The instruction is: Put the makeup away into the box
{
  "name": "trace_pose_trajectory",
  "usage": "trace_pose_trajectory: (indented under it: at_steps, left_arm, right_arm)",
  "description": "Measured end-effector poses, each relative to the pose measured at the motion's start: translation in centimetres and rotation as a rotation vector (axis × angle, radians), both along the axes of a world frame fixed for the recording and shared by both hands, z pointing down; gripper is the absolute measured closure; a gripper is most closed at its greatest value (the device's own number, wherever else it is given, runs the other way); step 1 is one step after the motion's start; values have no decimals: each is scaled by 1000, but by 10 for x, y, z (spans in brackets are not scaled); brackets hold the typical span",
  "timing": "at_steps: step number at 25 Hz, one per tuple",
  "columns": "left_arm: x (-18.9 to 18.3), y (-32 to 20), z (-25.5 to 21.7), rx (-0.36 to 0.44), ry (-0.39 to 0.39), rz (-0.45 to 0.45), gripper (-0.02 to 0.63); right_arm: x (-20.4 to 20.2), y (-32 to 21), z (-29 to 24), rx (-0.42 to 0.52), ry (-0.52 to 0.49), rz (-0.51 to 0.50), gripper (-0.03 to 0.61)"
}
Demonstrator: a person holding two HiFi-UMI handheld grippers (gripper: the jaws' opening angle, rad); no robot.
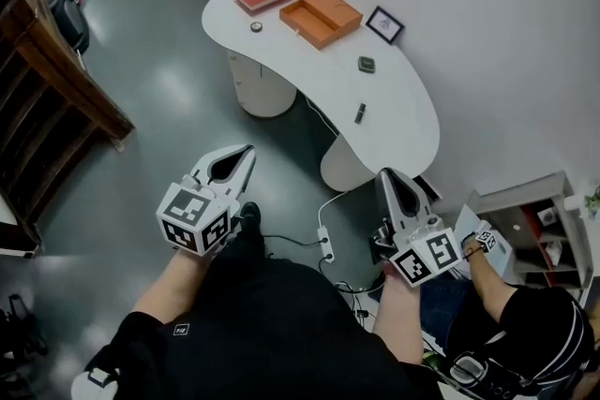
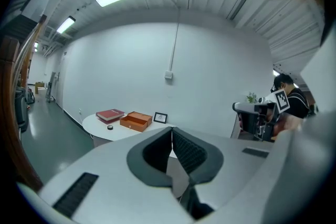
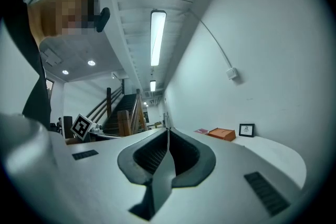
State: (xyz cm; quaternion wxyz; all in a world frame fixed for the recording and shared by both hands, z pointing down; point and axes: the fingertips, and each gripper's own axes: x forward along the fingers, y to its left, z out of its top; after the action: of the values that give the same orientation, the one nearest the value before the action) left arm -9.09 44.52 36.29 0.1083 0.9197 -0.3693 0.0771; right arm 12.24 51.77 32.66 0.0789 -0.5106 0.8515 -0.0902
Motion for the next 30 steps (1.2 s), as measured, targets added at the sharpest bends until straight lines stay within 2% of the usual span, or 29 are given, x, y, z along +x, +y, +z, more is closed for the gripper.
trace_pose_trajectory:
  at_steps: [5,14,22,30]
  left_arm:
    - [-9,-71,6,-20,4,25,599]
    - [-42,-192,8,-34,9,67,598]
    - [-67,-242,19,-55,-1,89,600]
    - [-69,-265,35,-96,-18,74,600]
  right_arm:
    - [3,-69,9,-48,1,50,541]
    - [-21,-183,23,-126,-6,116,541]
    - [-31,-228,31,-154,-27,171,541]
    - [-4,-261,46,-182,-11,230,541]
